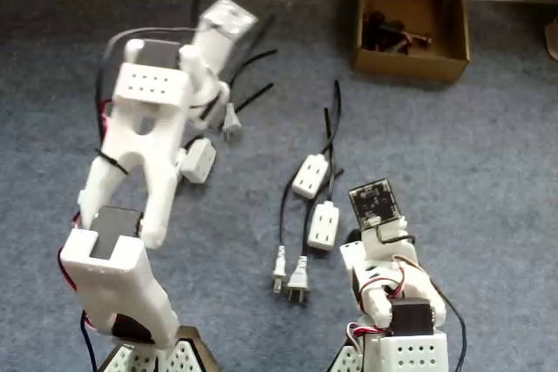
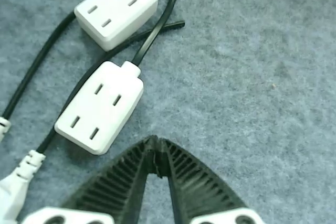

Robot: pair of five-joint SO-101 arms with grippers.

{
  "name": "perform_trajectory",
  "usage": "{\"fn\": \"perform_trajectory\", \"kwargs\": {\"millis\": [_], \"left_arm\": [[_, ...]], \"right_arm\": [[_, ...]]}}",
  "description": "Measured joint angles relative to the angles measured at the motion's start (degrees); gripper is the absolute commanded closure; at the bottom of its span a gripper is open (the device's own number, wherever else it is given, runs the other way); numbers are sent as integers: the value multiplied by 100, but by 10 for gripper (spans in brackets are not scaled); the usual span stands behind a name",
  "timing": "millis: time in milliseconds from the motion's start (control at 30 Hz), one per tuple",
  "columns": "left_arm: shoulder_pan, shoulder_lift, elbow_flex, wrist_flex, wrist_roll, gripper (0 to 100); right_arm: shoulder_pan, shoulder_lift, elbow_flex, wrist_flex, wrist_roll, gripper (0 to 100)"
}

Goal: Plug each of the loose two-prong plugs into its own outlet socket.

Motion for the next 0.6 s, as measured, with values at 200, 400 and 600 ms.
{"fn": "perform_trajectory", "kwargs": {"millis": [200, 400, 600], "left_arm": [[-1002, 0, -88, 18, -35, 995], [-2110, 0, -88, 18, -501, 995], [-3288, 79, -88, -185, -818, 995]], "right_arm": [[0, 0, 0, 0, 0, 992], [0, 0, 0, -44, 0, 992], [0, 0, 0, -53, 0, 992]]}}
